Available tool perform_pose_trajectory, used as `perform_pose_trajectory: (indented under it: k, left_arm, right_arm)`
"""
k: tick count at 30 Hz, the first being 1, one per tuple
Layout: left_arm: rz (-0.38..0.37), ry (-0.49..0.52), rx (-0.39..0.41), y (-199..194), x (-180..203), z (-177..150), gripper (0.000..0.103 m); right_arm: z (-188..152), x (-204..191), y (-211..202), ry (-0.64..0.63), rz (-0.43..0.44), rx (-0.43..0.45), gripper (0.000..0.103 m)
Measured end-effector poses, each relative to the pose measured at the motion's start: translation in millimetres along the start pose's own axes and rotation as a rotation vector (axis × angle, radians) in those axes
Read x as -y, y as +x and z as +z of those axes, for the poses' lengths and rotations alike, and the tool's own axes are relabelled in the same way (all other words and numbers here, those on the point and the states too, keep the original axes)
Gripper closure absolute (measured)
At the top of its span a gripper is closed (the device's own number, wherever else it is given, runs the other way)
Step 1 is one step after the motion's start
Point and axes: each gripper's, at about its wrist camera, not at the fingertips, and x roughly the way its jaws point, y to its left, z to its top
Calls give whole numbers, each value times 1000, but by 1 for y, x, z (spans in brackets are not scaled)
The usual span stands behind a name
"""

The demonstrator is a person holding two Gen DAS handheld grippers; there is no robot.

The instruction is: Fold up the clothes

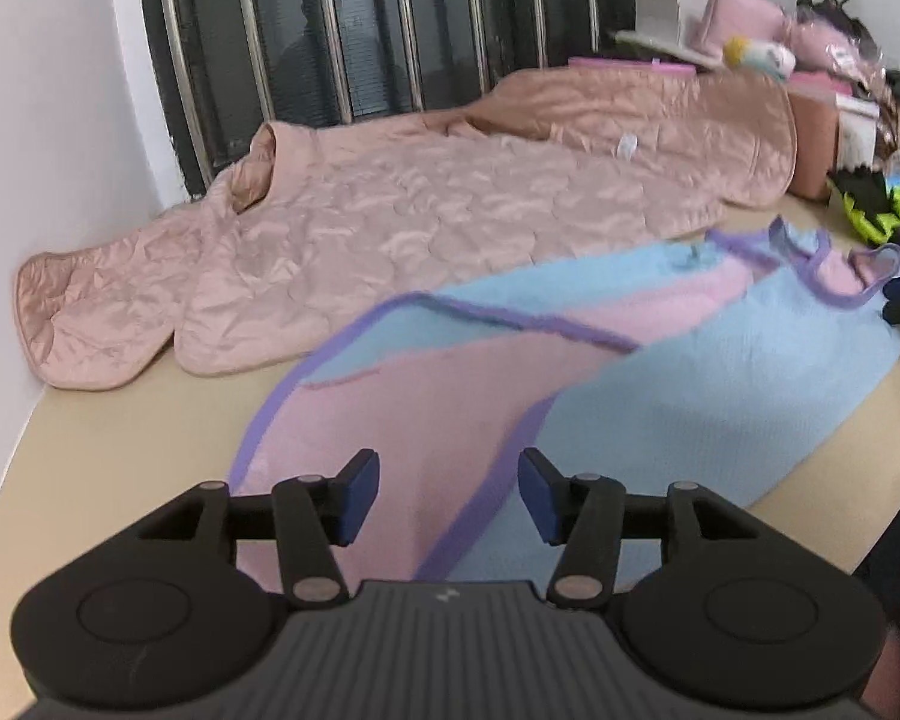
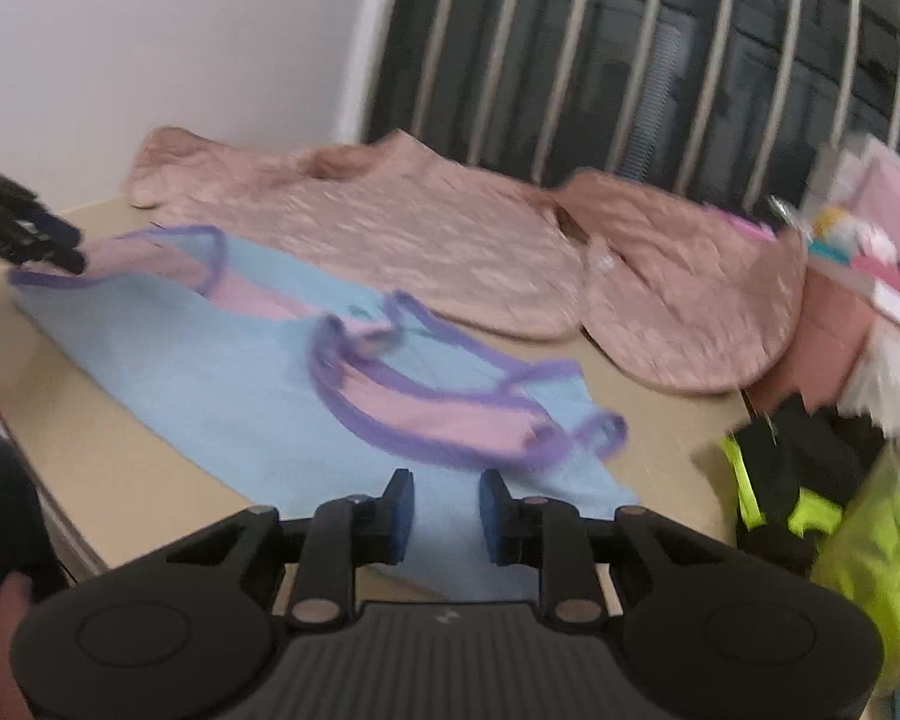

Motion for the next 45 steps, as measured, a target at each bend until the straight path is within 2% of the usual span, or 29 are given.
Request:
perform_pose_trajectory:
  k: [1,3,7,10,18,20,22,23,25,27,28,31,32,34,36,39,41,42,43,44,45]
  left_arm:
    - [8,-1,-10,2,1,-2,50]
    - [26,-10,-7,4,0,-9,43]
    - [1,-83,15,4,-8,-23,39]
    - [-18,-122,13,-1,-16,-28,39]
    - [-18,-153,-23,-23,-21,-40,38]
    - [-16,-169,-34,-28,-24,-42,37]
    - [-19,-219,-7,-37,-31,-30,37]
    - [-37,-242,6,-33,-34,-19,36]
    - [-73,-288,31,-25,-40,3,35]
    - [-109,-333,56,-17,-47,25,32]
    - [-124,-358,58,-10,-49,35,30]
    - [-131,-424,-82,42,-42,57,33]
    - [-130,-422,-96,53,-38,61,34]
    - [-73,-417,-114,68,-32,66,36]
    - [-59,-431,-94,73,-30,69,37]
    - [-99,-488,-110,83,-34,69,55]
    - [-85,-506,-123,90,-35,67,69]
    - [-82,-514,-121,93,-36,67,74]
    - [-87,-525,-117,95,-37,67,89]
    - [-106,-539,-116,96,-38,66,98]
    - [-125,-545,-110,97,-38,66,100]
  right_arm:
    - [-4,4,-1,21,2,-4,81]
    - [-12,10,-4,61,7,-11,82]
    - [-20,13,-10,73,4,0,82]
    - [-19,13,-9,72,-2,-9,82]
    - [-26,11,-26,102,14,-17,80]
    - [-19,7,-28,82,2,-28,79]
    - [-8,2,-34,53,-4,-14,79]
    - [-1,-2,-41,37,10,37,79]
    - [20,-9,-41,36,54,97,68]
    - [42,-17,-33,43,97,131,67]
    - [53,-21,-22,48,106,127,67]
    - [82,-28,26,105,110,64,67]
    - [90,-28,42,134,99,33,67]
    - [100,-24,67,191,56,8,67]
    - [105,-22,85,236,32,-14,67]
    - [107,-18,101,296,43,-59,68]
    - [103,-18,108,314,57,-93,69]
    - [101,-19,113,320,65,-110,73]
    - [99,-19,116,329,74,-124,85]
    - [97,-20,118,340,84,-135,92]
    - [96,-20,119,353,90,-139,102]
